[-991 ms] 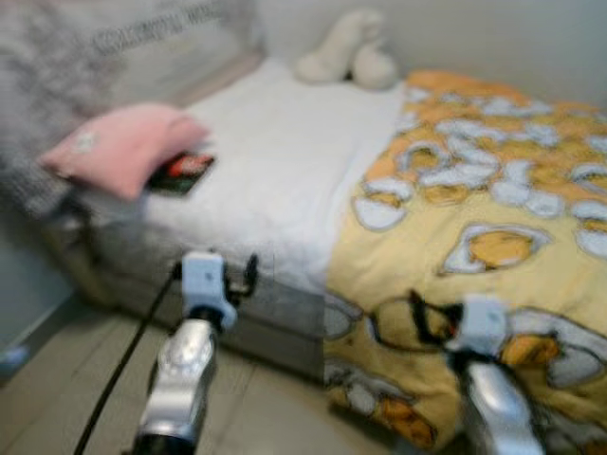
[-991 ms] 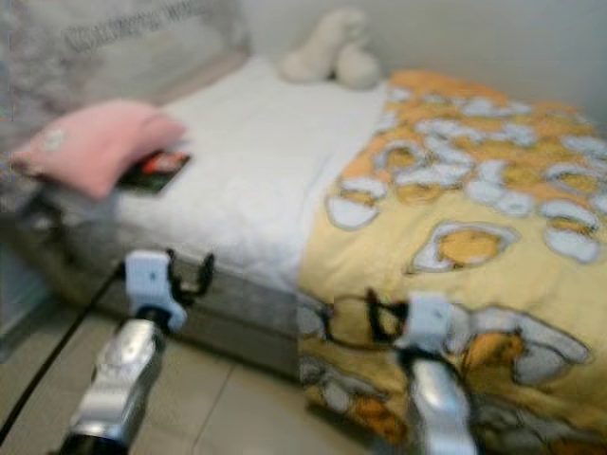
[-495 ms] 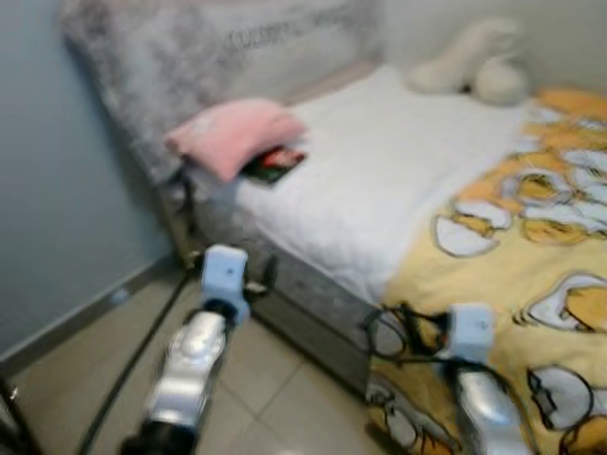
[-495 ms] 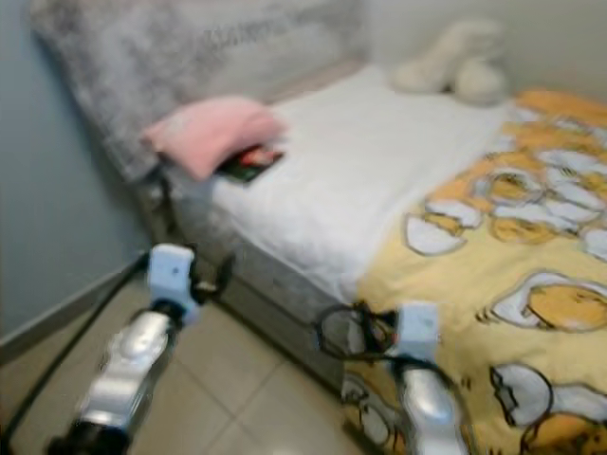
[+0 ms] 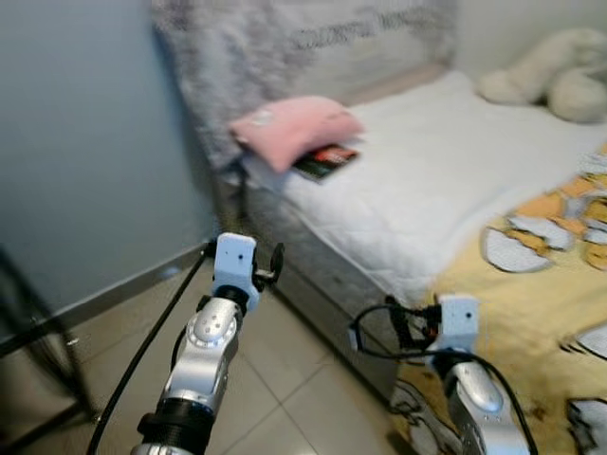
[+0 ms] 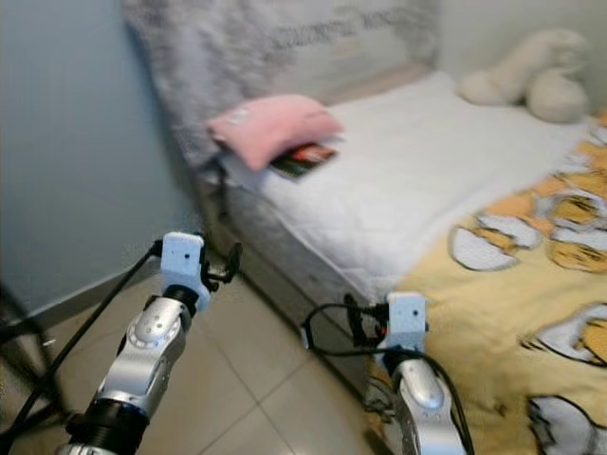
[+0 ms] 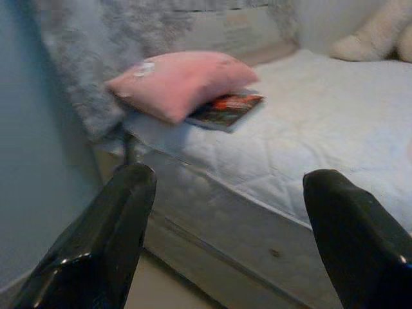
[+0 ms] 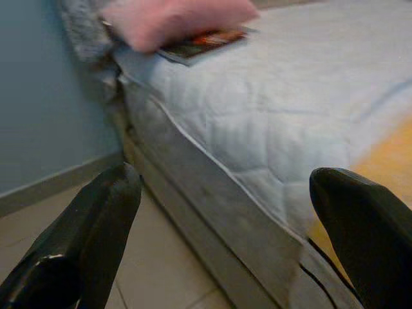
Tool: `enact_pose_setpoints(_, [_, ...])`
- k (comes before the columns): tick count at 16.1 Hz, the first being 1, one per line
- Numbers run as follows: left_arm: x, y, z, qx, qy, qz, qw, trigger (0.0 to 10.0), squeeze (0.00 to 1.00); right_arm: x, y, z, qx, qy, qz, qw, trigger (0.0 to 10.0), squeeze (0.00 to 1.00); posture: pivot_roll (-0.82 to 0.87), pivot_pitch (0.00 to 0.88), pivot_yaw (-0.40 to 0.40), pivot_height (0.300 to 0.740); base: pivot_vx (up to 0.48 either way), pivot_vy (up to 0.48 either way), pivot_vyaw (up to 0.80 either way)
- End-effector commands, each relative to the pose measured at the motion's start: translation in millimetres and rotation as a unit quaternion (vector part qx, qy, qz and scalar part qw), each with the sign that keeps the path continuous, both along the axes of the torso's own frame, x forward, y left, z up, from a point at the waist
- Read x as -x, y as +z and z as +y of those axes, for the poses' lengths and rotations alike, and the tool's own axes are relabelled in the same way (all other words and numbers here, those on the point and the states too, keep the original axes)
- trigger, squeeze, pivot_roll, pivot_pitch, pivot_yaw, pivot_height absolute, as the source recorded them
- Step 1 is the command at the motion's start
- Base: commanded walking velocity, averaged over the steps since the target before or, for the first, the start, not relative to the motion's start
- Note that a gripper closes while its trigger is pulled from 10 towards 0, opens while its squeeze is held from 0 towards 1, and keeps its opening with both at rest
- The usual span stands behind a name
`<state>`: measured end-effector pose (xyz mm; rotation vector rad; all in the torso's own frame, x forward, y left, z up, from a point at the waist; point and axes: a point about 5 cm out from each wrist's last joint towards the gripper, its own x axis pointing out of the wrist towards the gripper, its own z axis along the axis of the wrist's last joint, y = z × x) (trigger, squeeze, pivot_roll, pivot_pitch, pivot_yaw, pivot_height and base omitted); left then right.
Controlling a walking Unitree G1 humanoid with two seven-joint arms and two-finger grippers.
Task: Clean up the room
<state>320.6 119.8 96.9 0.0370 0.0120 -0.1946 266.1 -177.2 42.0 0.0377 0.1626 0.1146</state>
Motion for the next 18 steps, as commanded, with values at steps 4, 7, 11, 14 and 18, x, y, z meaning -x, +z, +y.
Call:
enact_pose_setpoints(4, [-5.1,4,6.2,0.009,0.031,0.006,0.999,10.0,0.0,-0.8,0,-14.2,0.011,-0.018,0.005,1.0,10.0,0.0,0.11,0.0,0.035,0.74,0.48,0.0,0.46])
enact_pose_setpoints(7, [-6.9,5,8.0,0.003,0.036,0.0,0.999,10.0,0.0,2.7,-3,-5.8,0.012,0.002,0.006,1.0,10.0,0.0,0.11,0.0,0.038,0.74,0.48,0.0,0.46])
enact_pose_setpoints(11, [5.1,-11,16.8,-0.024,0.038,0.021,0.999,10.0,0.0,16.1,-11,-5.4,-0.007,-0.031,0.015,0.999,10.0,0.0,0.12,0.0,0.039,0.74,0.36,0.0,0.47])
enact_pose_setpoints(14, [37.1,-48,38.5,-0.069,0.029,0.074,0.994,10.0,0.0,26.9,-17,-10.2,-0.011,-0.04,0.026,0.999,10.0,0.0,0.13,0.0,0.035,0.74,0.0,0.0,0.47])
enact_pose_setpoints(18, [16.6,-31,23.8,-0.045,0.046,0.046,0.997,10.0,0.0,17.3,-15,-12.8,-0.006,-0.039,0.024,0.999,10.0,0.0,0.14,0.0,0.024,0.74,0.0,0.0,0.48])
